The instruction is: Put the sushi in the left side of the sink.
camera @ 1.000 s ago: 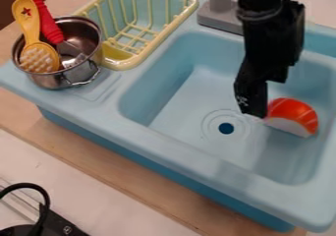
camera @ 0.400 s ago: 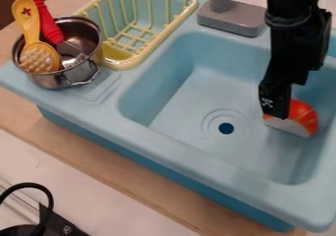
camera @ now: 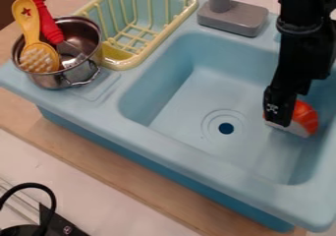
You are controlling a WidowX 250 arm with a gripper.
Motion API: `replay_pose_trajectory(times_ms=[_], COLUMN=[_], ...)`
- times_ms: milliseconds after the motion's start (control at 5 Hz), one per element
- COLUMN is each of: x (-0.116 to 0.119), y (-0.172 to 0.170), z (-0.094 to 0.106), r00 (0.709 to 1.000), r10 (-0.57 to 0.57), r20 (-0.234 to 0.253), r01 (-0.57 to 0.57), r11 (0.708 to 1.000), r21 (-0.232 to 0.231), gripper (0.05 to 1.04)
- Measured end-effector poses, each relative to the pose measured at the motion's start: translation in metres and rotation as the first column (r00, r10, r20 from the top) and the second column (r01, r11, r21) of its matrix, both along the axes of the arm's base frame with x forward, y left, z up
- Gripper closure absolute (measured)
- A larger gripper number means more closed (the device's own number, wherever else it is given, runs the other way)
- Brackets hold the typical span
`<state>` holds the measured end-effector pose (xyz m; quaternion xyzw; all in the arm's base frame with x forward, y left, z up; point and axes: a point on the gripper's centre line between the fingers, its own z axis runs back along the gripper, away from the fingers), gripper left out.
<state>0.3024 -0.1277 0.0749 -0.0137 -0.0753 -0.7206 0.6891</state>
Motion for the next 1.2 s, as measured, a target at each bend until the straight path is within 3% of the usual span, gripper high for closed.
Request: replay_pose_trajectory(times_ms=[200, 400, 600, 800, 1200], x=[-0.001, 0.0, 0.001, -0.002, -0.001], y=[-0.003, -0.004, -0.004, -0.003, 0.001], z=[-0.002, -0.004, -0.009, -0.014, -0.016], r00=[0.999, 0.999, 0.999, 0.997, 0.993], r10=[0.0, 0.01, 0.038, 0.066, 0.106], r20=[-0.034, -0.04, -0.008, 0.036, 0.042], r01=[0.0, -0.009, -0.038, -0.065, -0.104], r11=[1.0, 1.0, 0.999, 0.998, 0.994], r21=[-0.01, 0.017, 0.0, -0.021, -0.035], gripper=[0.085, 0.136, 0.404, 0.557, 0.557])
